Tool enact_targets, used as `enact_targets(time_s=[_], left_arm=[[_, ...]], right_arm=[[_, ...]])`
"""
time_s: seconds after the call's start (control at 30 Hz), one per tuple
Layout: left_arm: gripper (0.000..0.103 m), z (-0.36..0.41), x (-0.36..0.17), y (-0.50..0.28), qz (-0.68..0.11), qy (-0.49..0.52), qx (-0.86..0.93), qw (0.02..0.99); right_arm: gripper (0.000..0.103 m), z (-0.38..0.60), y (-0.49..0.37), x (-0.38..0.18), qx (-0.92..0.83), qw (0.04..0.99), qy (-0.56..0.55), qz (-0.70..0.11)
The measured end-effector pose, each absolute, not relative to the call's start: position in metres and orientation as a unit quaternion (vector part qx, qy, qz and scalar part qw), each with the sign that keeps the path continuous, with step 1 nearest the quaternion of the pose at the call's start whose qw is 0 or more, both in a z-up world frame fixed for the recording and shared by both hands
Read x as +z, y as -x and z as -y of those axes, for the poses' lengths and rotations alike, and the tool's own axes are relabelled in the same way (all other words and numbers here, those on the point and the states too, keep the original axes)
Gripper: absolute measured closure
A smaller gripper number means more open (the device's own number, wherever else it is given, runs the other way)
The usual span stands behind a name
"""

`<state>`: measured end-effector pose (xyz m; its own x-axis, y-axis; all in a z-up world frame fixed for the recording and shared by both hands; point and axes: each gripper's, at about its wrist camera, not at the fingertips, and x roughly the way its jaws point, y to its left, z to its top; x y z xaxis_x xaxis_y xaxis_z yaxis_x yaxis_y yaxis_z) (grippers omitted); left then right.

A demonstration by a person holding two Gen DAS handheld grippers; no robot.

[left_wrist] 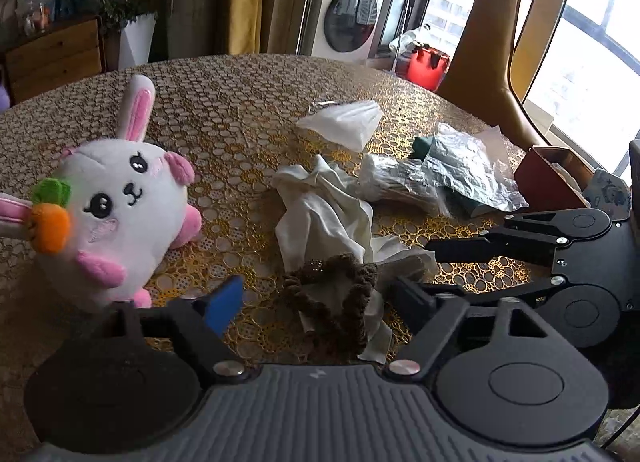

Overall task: Organize soft objects
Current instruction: 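Grasp the brown fuzzy strand with the left tool while the right tool grasps a small silver packet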

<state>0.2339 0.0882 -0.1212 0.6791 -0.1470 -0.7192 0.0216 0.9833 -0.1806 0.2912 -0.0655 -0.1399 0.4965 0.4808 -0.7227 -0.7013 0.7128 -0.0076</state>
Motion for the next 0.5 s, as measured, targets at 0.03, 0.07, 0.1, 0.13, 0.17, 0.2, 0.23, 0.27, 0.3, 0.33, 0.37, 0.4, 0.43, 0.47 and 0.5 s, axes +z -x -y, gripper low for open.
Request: enact_targets(time_s=[0.03, 0.07, 0.1, 0.13, 0.17, 0.2, 0.23, 0.27, 0.3, 0.33, 0.37, 0.4, 0.43, 0.47, 0.5], left_arm=[[0.033, -0.0869, -0.1224, -0.2347, -0.399, 0.08, -0.049, 0.912], [0.04, -0.0867, -0.1229, -0.2347, -0.4, 0.08, -0.051, 0.912], [0.045, -0.0863, -0.1233, -0.2348, -0.401, 0.08, -0.053, 0.911], [0.047, -0.0853, -0.1237, -0.2348, -0.401, 0.079, -0.054, 0.911], [0.052, -0.085, -0.1238, -0.2349, -0.401, 0.079, -0.056, 0.911], [0.058, -0.0848, -0.1241, -0.2352, -0.402, 0.08, -0.057, 0.911], [0.061, -0.0846, -0.1243, -0.2356, -0.403, 0.079, -0.058, 0.91], [0.063, -0.0841, -0.1248, -0.2359, -0.404, 0.078, -0.058, 0.909], [0.066, -0.0835, -0.125, -0.2355, -0.404, 0.076, -0.057, 0.91], [0.069, -0.0829, -0.1251, -0.2353, -0.403, 0.074, -0.056, 0.91], [0.071, -0.0826, -0.125, -0.2351, -0.403, 0.072, -0.056, 0.911], [0.073, -0.0826, -0.1246, -0.2352, -0.403, 0.073, -0.056, 0.91], [0.075, -0.0826, -0.1243, -0.2353, -0.403, 0.074, -0.057, 0.91], [0.081, -0.0829, -0.1239, -0.2352, -0.404, 0.075, -0.056, 0.91], [0.084, -0.0831, -0.1236, -0.2354, -0.405, 0.074, -0.055, 0.91]], right_arm=[[0.06, 0.0646, -0.2917, -0.1413, 0.348, 0.852, 0.152, -0.362], [0.063, 0.0636, -0.2922, -0.1425, 0.349, 0.851, 0.152, -0.361], [0.064, 0.0628, -0.2922, -0.1431, 0.349, 0.852, 0.153, -0.36], [0.065, 0.0622, -0.292, -0.1436, 0.35, 0.852, 0.154, -0.358], [0.067, 0.0618, -0.2916, -0.1438, 0.351, 0.852, 0.153, -0.357], [0.068, 0.0616, -0.2913, -0.1436, 0.351, 0.852, 0.153, -0.356], [0.069, 0.0617, -0.291, -0.1433, 0.353, 0.852, 0.151, -0.356], [0.07, 0.0621, -0.2907, -0.1429, 0.353, 0.852, 0.15, -0.355], [0.071, 0.0625, -0.2907, -0.1424, 0.353, 0.853, 0.148, -0.355], [0.072, 0.0632, -0.2907, -0.1418, 0.353, 0.854, 0.145, -0.355], [0.074, 0.0636, -0.2907, -0.1413, 0.352, 0.854, 0.142, -0.355], [0.075, 0.0641, -0.2906, -0.141, 0.35, 0.855, 0.14, -0.356], [0.076, 0.0642, -0.2903, -0.1406, 0.348, 0.856, 0.139, -0.356], [0.078, 0.0648, -0.2898, -0.1398, 0.346, 0.857, 0.137, -0.357], [0.079, 0.0653, -0.2892, -0.1388, 0.347, 0.857, 0.134, -0.358]])
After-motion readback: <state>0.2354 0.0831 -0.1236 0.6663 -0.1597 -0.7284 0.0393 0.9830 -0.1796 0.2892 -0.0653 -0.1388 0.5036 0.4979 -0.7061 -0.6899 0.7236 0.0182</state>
